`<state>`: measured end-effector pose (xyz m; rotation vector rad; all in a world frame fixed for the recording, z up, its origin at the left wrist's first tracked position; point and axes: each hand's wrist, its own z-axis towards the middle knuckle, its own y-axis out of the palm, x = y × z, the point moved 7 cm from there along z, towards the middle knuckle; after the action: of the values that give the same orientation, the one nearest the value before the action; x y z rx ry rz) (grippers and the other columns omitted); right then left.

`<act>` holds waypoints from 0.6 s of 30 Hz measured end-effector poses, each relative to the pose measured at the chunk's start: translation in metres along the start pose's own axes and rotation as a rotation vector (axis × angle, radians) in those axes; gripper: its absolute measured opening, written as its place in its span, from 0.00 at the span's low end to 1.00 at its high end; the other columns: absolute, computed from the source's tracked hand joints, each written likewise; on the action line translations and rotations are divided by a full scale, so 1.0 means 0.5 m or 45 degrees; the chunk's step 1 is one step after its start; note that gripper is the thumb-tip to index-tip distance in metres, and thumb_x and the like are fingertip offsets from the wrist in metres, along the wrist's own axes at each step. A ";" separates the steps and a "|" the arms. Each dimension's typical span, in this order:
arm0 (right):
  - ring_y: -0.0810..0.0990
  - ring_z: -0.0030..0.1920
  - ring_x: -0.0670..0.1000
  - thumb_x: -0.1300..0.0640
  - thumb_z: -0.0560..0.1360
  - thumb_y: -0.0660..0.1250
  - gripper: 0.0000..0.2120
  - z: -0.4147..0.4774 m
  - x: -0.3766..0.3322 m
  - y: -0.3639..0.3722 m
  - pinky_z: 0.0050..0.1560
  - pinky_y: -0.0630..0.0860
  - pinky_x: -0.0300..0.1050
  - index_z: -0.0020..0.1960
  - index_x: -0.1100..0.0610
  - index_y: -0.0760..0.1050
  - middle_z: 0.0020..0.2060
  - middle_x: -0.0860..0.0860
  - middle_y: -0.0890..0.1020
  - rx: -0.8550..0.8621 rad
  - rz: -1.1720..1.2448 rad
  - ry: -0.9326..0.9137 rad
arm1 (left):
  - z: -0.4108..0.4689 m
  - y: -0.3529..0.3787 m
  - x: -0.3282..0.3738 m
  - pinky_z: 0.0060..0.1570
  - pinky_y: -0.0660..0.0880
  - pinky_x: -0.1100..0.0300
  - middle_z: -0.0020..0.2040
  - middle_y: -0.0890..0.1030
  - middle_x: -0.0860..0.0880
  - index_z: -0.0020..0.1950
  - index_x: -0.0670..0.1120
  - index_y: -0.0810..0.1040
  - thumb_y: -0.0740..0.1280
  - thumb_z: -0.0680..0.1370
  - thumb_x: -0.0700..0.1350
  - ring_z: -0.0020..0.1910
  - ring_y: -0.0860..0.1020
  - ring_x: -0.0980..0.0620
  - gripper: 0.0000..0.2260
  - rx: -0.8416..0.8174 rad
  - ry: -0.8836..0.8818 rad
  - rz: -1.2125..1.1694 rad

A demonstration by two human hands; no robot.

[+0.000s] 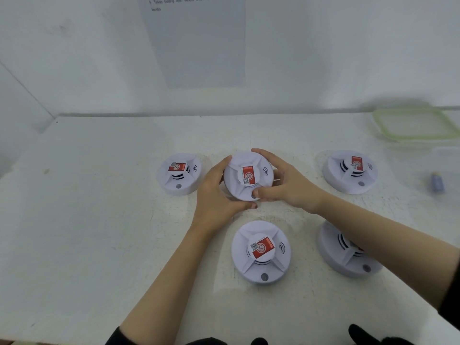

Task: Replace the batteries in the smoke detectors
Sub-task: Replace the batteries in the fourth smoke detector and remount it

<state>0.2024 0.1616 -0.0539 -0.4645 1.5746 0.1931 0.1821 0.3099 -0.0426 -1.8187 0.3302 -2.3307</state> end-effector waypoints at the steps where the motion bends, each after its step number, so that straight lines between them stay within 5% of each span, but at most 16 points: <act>1: 0.77 0.60 0.49 0.66 0.67 0.75 0.38 0.000 0.000 0.000 0.59 0.76 0.47 0.72 0.51 0.63 0.61 0.51 0.77 -0.005 -0.010 -0.005 | 0.000 0.000 0.000 0.49 0.76 0.67 0.54 0.82 0.54 0.62 0.47 0.76 0.83 0.59 0.38 0.55 0.79 0.58 0.33 -0.003 0.004 0.005; 18: 0.76 0.61 0.49 0.68 0.69 0.73 0.37 -0.001 0.001 0.001 0.61 0.75 0.48 0.72 0.51 0.62 0.61 0.51 0.77 -0.019 -0.021 -0.022 | -0.002 0.001 -0.003 0.51 0.78 0.64 0.56 0.81 0.56 0.64 0.50 0.74 0.83 0.60 0.39 0.58 0.78 0.59 0.35 0.007 0.011 -0.029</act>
<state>0.2016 0.1617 -0.0544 -0.4860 1.5525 0.1955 0.1814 0.3098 -0.0445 -1.8199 0.3050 -2.3528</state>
